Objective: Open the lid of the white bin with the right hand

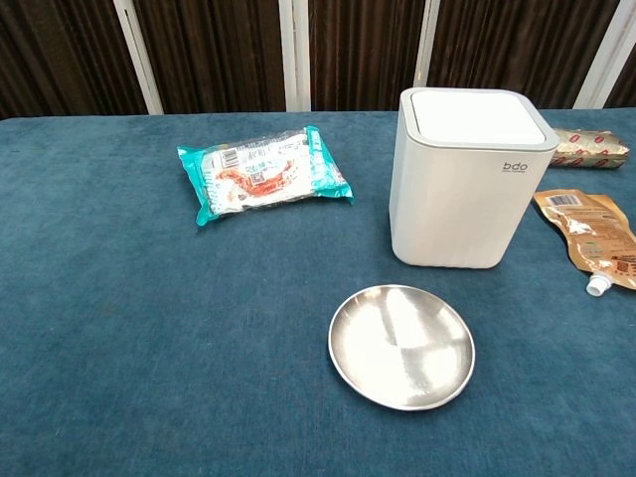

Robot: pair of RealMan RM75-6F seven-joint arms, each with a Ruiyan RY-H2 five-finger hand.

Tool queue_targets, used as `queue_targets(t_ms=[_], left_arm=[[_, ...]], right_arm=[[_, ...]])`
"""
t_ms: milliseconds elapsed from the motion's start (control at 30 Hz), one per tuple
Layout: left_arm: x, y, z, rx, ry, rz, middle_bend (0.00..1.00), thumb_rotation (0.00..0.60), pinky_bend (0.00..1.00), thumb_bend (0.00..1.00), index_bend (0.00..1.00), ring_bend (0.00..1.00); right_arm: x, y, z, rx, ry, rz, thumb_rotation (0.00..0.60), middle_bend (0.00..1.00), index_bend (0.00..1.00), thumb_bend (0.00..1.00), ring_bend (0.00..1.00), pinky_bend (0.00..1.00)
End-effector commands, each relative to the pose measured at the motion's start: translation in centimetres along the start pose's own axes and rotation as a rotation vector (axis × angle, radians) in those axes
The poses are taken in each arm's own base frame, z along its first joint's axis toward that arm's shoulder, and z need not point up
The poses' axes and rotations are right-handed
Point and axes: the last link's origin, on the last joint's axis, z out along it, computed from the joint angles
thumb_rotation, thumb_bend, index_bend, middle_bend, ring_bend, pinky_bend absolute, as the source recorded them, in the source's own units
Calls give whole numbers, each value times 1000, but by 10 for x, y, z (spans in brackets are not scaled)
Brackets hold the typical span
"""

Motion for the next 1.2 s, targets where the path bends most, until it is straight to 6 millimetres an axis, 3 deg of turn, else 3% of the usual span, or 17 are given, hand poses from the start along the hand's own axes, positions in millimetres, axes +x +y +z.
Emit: queue_targets(t_ms=[33, 200, 267, 367, 567, 667, 733, 900, 1200], left_arm=[[0, -1, 1, 8, 1, 3, 85, 600, 35, 29, 207, 9], [1, -1, 0, 6, 13, -4, 85, 600, 35, 29, 207, 9], [1, -2, -1, 11, 11, -1, 84, 600, 35, 29, 207, 9], [2, -1, 0, 12, 21, -3, 84, 600, 35, 29, 207, 9], [3, -2, -1, 23, 20, -5, 83, 600, 35, 29, 207, 9], [3, -3, 0, 25, 21, -5, 83, 600, 35, 29, 207, 9], [3, -3, 0, 28, 17, -5, 83, 600, 35, 29, 207, 9], [4, -4, 0, 32, 23, -9, 83, 600, 35, 29, 207, 9], [2, -3, 1, 33, 15, -7, 81, 600, 35, 30, 207, 9]], right_arm=[[0, 0, -1, 0, 0, -1, 600, 114, 89, 265, 65, 22], [-1, -1, -1, 1, -4, -2, 600, 114, 89, 265, 81, 45], [-1, -4, 0, 5, -3, 3, 600, 123, 89, 266, 127, 85], [-1, -12, 1, 35, -8, 1, 600, 225, 89, 265, 236, 173], [17, -29, 14, 123, -14, 39, 600, 552, 116, 288, 573, 593], [25, -43, 26, 174, -12, 13, 600, 711, 151, 454, 719, 736], [27, -54, 34, 211, -36, 4, 600, 803, 162, 639, 804, 795], [30, -83, 54, 293, -135, -22, 600, 829, 162, 855, 835, 808], [26, -132, 82, 361, -279, -70, 600, 831, 162, 918, 838, 809]])
